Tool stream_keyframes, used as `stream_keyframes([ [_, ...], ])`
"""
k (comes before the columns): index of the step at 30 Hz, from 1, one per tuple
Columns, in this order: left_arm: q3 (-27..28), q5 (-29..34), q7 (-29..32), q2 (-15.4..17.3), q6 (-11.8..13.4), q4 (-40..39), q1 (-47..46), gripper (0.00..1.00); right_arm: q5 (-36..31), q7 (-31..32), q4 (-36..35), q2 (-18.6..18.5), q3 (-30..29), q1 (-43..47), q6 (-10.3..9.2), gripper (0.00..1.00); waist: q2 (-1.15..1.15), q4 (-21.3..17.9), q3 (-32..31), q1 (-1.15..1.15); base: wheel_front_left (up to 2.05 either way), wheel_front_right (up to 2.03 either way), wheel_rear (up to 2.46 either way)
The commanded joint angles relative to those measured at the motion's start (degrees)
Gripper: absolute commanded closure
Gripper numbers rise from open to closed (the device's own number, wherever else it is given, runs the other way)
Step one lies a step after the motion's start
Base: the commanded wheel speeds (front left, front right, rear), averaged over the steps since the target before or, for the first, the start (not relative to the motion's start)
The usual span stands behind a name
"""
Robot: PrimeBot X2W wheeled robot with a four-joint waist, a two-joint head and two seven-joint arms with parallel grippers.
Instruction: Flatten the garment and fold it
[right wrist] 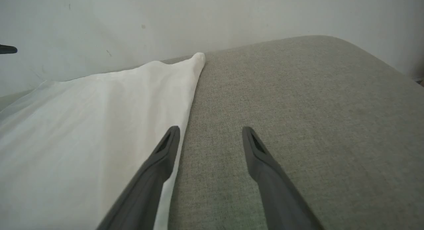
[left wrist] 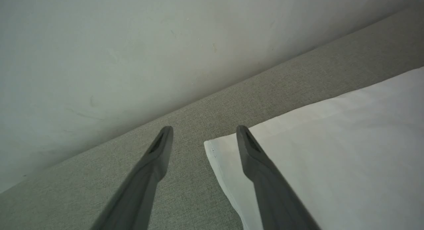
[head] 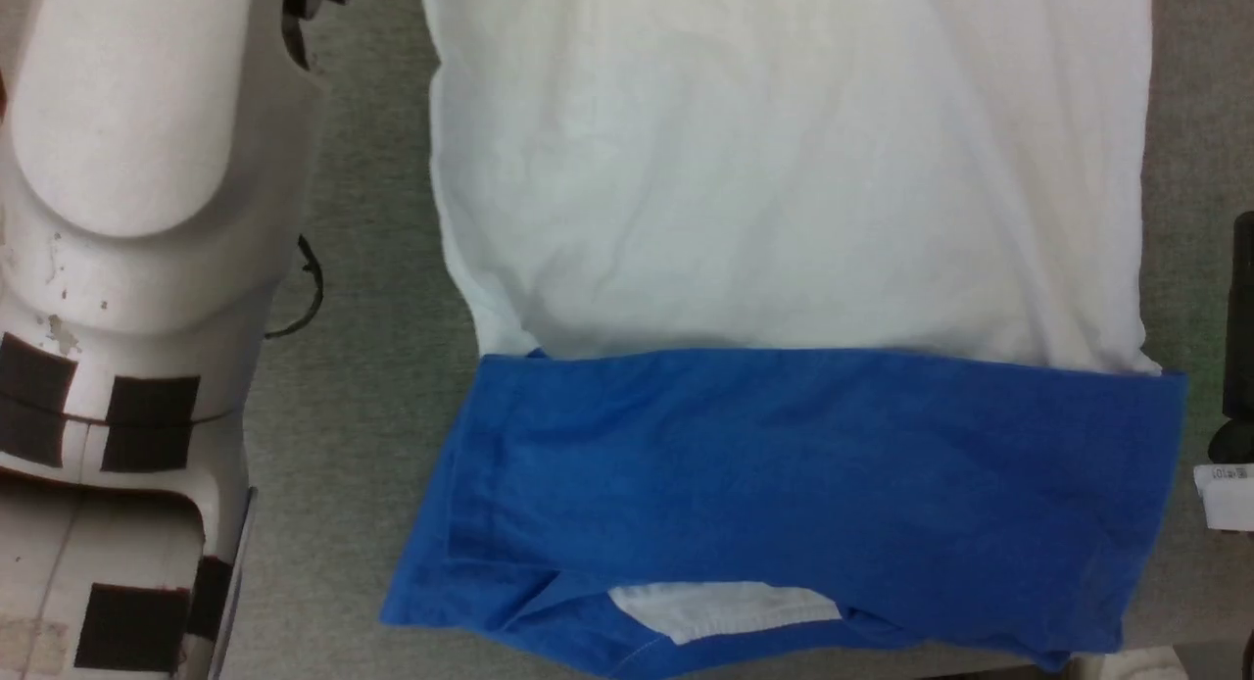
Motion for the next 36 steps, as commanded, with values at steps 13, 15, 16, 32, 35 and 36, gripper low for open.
stream_keyframes([
  [13,0.7,1.3,1.2,3.4,2.8,2.6,-0.2,0.65,2.4,-3.0,3.7,-2.1,1.8,-3.0,-0.04,0.0,0.0,-5.5,6.9,-0.01,0.0,0.0,0.0],
  [15,0.6,1.1,1.4,3.7,2.7,2.8,0.2,1.0,2.6,-3.1,4.0,-2.3,1.7,-3.2,-0.04,0.0,0.0,-5.6,7.1,-0.01,0.0,0.0,0.0],
  [16,0.7,1.0,1.3,3.8,2.8,2.7,0.4,1.0,2.6,-3.2,4.1,-2.4,1.6,-3.3,-0.04,0.0,0.0,-5.6,7.2,-0.01,0.0,0.0,0.0],
  [32,1.4,-1.5,-4.2,2.6,4.6,2.1,3.8,1.0,14.0,5.2,-11.0,-20.0,-3.4,-19.5,-0.04,0.0,0.0,-3.1,4.3,-0.01,0.0,0.0,0.0],
  [35,1.0,-1.9,-4.7,1.9,4.6,2.4,3.4,1.0,17.6,11.4,-8.6,-23.6,-1.0,-27.5,-0.04,0.0,0.0,-2.1,4.4,-0.01,0.0,0.0,0.0],
  [36,0.9,-2.0,-4.9,1.6,4.6,2.5,3.2,1.0,18.6,13.7,-6.6,-24.0,-0.1,-30.3,-0.04,0.0,0.0,-1.8,4.6,-0.01,0.0,0.0,0.0],
])
